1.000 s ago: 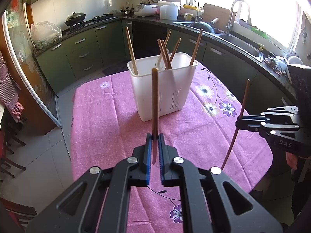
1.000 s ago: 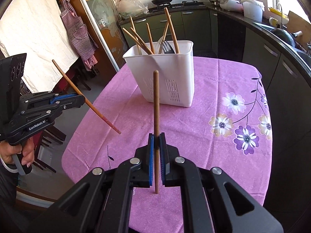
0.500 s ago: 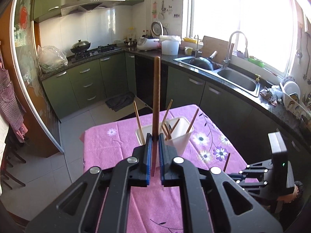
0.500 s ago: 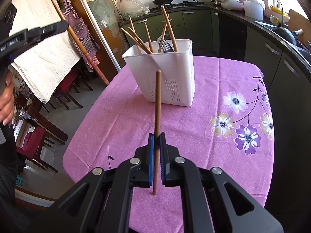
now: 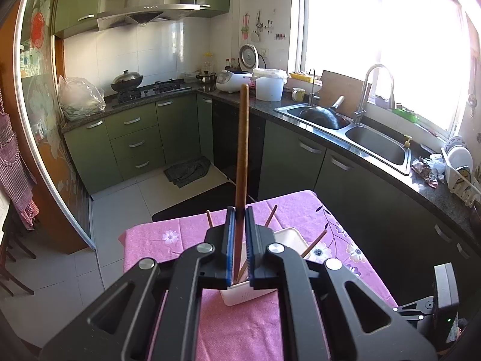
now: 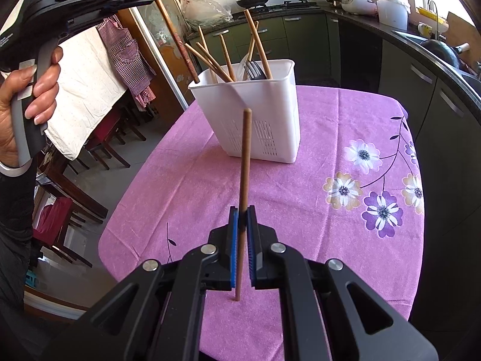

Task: Organize utensils
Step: 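Lower the left tool's chopstick into the holder and open it while the right carries its chopstick, then lower the right tool's chopstick into the holder and open the right tool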

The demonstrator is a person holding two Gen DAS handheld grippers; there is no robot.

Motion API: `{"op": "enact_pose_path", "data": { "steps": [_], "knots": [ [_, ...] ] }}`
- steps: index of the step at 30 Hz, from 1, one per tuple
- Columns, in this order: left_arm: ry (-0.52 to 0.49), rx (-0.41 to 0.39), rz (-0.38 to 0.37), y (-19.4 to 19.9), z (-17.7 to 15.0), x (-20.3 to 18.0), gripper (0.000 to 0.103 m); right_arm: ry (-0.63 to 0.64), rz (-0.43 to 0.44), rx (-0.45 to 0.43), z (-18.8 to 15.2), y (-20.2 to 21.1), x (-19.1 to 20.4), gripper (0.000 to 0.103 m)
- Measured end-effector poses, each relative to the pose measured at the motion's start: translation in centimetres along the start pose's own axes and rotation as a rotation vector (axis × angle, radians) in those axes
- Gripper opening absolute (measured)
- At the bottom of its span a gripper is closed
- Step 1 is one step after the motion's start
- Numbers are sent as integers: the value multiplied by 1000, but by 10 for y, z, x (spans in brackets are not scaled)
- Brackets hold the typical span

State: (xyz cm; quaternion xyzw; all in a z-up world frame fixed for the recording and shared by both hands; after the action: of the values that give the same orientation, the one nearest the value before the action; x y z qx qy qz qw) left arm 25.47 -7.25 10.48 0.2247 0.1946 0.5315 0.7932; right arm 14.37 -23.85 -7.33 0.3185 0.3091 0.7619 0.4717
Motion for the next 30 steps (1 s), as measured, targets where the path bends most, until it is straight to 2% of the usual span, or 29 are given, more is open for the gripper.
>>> {"op": "enact_pose_path", "data": {
  "steps": [5, 8, 9, 10, 12, 14, 18, 22, 24, 30],
  "knots": [
    [6, 35, -3, -22, -11, 2, 7, 2, 2, 0, 0, 2, -1, 7],
    [8, 90, -5, -36, -28, 4, 7, 2, 4, -10, 3, 6, -1, 7],
    [8, 111, -2, -41, -35, 5, 9, 3, 4, -15, 4, 8, -1, 7],
    [2, 134, 1, -46, -43, 6, 17, 3, 5, -22, 6, 10, -1, 7],
    [-4, 169, -2, -53, -58, 7, 26, 5, 3, -37, 12, 17, -1, 7],
    [-3, 181, 1, -53, -69, 9, 29, 3, -2, -60, 20, 25, -2, 7],
    [7, 145, -16, -32, -83, 8, 36, 1, -32, -133, 51, 50, -7, 7],
    [-24, 88, -16, -3, -97, -1, 50, -16, -64, -225, 96, 79, -18, 7],
    [-45, 72, -16, 9, -104, -6, 51, -39, -83, -267, 121, 89, -27, 7],
    [-114, 4, 5, 37, -119, -22, 71, -106, -110, -369, 185, 102, -45, 7]
  ]
}}
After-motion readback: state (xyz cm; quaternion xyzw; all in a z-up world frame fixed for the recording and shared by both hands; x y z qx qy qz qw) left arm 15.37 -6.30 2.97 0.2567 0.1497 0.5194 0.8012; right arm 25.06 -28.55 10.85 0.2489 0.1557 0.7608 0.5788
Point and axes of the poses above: each gripper's, at about its wrist camera, not at the fingertips, and y roughly against the way its jaws point, x to its left, z to its top, the point moved 5 cm from there along -y, roughly the way its jaws point, and after that the axes turned 6 degrees about -z, right-handed, at the moved point
